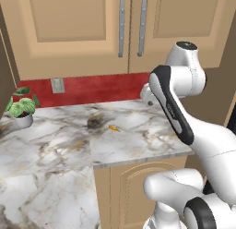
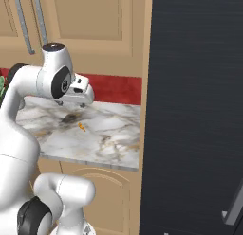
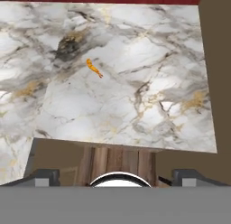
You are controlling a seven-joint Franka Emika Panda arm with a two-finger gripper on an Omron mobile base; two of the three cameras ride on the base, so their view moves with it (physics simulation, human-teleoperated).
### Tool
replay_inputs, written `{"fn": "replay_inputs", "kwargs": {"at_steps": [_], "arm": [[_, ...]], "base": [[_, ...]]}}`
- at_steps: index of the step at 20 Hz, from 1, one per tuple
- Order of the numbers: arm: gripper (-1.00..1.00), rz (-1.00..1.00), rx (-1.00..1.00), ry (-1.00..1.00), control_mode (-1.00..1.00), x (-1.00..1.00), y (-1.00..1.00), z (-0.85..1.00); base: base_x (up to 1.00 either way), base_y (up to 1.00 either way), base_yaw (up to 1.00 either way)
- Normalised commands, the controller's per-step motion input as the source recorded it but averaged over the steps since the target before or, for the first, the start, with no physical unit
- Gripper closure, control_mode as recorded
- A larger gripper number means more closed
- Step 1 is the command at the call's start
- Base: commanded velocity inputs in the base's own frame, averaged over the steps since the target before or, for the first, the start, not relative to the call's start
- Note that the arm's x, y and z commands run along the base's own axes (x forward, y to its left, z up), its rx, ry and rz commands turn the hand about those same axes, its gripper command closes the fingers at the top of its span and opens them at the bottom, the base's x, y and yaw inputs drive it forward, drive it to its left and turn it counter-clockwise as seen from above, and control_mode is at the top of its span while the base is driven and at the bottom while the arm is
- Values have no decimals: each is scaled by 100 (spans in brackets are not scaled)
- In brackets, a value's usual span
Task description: Retrieve the pan from the cabinet, then place the raw meat into the pan to avoid contamination.
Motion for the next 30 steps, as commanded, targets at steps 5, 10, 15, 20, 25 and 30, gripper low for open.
{"fn": "replay_inputs", "kwargs": {"at_steps": [5,10,15,20,25,30], "arm": [[-100,5,0,-22,-100,-15,21,23],[-100,5,0,-25,-100,-5,21,24],[-100,7,0,-22,-100,0,22,23],[-100,7,-6,-20,-100,0,18,36],[-100,8,-9,-20,-100,0,15,37],[-100,5,-6,-21,-100,0,11,36]], "base": [[0,0,0],[0,0,0],[0,0,0],[0,0,0],[0,0,0],[0,0,0]]}}
